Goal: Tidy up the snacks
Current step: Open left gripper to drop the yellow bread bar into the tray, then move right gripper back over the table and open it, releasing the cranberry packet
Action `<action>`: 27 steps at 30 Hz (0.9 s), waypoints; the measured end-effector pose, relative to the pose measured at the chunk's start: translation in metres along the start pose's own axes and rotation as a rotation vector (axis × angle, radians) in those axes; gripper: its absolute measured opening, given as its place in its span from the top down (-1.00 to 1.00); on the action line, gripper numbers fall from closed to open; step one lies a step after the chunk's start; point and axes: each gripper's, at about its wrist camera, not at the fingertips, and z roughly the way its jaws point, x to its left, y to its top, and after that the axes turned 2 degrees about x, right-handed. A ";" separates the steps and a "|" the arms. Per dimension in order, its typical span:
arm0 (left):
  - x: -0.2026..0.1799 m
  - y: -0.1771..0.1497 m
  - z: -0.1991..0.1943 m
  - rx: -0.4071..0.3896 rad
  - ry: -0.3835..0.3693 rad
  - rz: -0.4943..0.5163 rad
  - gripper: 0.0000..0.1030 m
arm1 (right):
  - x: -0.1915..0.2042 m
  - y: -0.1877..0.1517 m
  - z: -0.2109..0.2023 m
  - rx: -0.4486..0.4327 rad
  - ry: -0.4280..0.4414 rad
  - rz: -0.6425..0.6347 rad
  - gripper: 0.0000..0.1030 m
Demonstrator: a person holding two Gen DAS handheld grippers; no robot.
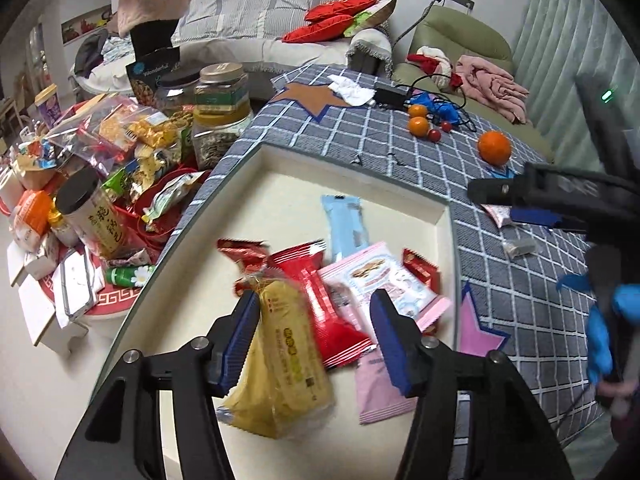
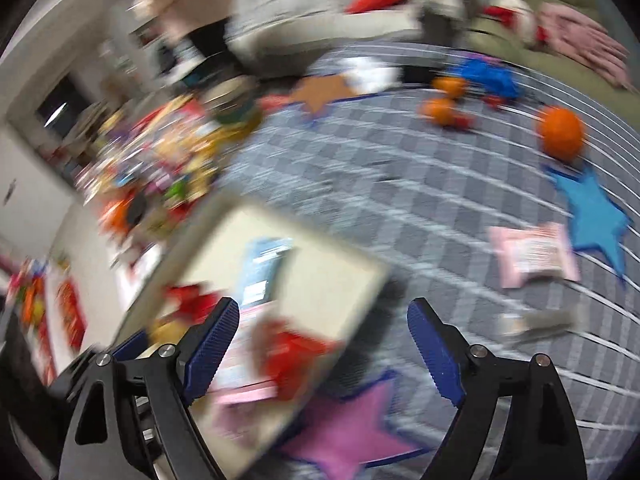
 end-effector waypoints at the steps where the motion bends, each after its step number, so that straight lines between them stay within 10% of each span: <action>1: -0.004 0.001 -0.001 -0.004 -0.006 0.006 -0.32 | -0.023 0.005 0.001 -0.011 -0.036 0.080 -0.70; 10: -0.031 0.004 -0.005 -0.008 -0.052 0.066 -0.38 | -0.126 0.033 0.031 -0.042 -0.199 0.420 -0.70; 16: -0.037 0.004 -0.007 -0.012 -0.040 0.088 -0.38 | -0.114 0.046 0.056 -0.032 -0.302 0.272 -0.38; 27: -0.053 -0.001 -0.026 -0.043 -0.047 0.108 -0.40 | -0.121 -0.009 0.026 0.008 -0.189 0.139 -0.24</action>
